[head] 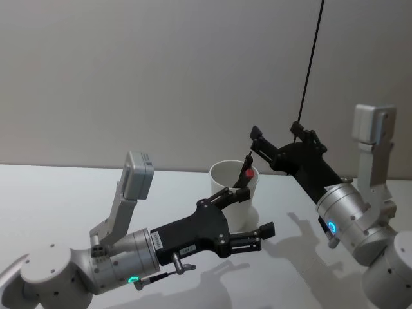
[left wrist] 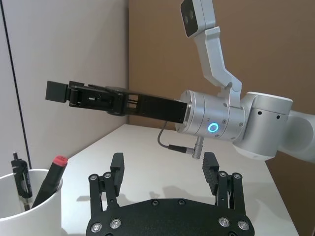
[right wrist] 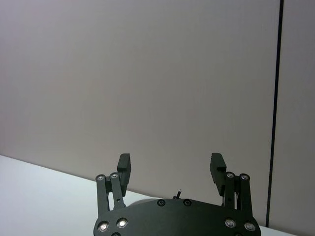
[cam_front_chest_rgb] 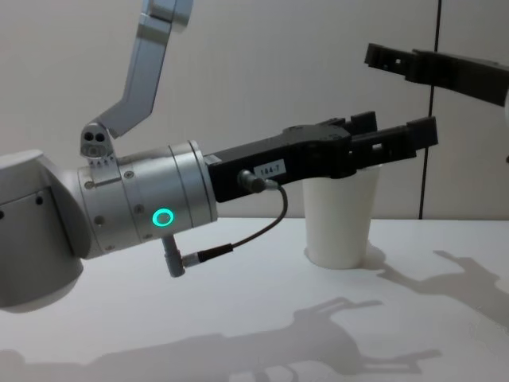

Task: Place the pen into the pen holder.

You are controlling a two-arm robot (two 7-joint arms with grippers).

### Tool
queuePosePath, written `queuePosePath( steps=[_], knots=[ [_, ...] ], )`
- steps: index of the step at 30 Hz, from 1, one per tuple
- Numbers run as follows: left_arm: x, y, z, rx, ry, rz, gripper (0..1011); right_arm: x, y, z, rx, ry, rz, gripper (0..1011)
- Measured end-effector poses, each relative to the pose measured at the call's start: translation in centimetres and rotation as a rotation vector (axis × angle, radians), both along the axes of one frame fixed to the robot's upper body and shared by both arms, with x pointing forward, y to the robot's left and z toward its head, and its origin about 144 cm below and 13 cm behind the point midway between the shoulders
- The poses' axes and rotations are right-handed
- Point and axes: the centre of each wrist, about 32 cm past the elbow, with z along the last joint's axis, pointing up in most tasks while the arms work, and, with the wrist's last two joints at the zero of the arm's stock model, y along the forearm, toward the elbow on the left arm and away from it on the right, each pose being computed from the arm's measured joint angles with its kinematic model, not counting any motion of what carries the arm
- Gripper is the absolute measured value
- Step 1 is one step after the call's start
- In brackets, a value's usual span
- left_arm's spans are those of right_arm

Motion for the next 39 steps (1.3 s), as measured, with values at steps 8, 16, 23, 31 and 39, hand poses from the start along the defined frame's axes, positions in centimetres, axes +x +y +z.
queuePosePath(
  steps=[8,16,23,31,39],
  knots=[
    [-0.2,0.0,0.0,0.004,0.001,0.015,1000,-0.3,-0.1,-0.3,-0.002,0.005,-0.003,1001],
    [-0.9,0.4,-0.2,0.038,0.006,0.104,1000,-1.6,-0.4,-1.5,-0.022,0.014,-0.018,1001],
    [-1.8,0.7,-0.4,0.073,0.008,0.196,1000,-3.2,-0.9,-2.9,-0.047,0.023,-0.037,1001],
    [-2.6,1.1,-0.6,0.108,0.004,0.298,1000,-5.0,-1.4,-4.1,-0.076,0.034,-0.055,1001],
    [-3.7,1.5,-0.7,0.146,-0.005,0.411,1000,-6.9,-1.9,-5.4,-0.109,0.047,-0.075,1001]
  ],
)
